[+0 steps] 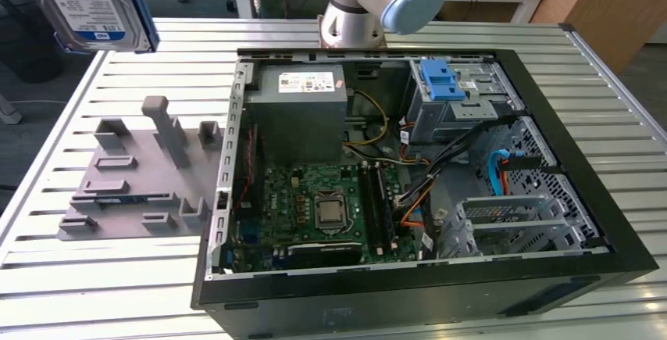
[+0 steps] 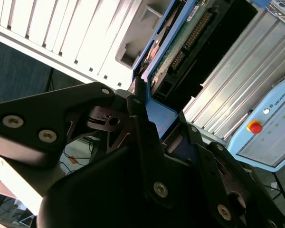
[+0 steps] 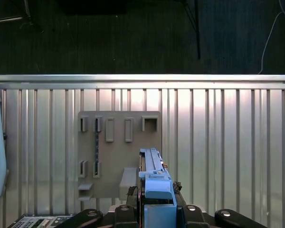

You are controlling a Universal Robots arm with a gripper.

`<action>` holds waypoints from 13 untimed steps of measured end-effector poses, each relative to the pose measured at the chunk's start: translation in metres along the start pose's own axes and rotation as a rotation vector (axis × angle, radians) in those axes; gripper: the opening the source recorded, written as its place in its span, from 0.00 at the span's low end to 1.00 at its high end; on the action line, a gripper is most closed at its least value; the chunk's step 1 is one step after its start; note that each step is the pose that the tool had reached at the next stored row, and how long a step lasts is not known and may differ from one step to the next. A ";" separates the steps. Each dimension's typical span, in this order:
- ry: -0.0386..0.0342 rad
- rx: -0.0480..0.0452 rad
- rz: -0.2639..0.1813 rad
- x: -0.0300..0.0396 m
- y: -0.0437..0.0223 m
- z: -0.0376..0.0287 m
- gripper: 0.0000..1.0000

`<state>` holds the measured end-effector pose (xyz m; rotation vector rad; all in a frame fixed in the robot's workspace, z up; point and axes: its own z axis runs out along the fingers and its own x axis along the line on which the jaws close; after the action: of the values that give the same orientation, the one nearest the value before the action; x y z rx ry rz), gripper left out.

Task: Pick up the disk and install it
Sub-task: 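Pick up the disk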

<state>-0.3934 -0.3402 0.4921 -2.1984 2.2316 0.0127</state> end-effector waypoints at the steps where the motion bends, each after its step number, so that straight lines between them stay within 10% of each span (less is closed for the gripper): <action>1: -0.0001 -0.0001 0.000 0.0003 -0.0006 0.0000 0.36; 13: -0.0001 -0.0001 0.000 0.0040 -0.0058 0.0000 0.36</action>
<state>-0.3876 -0.3443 0.4920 -2.1985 2.2316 0.0129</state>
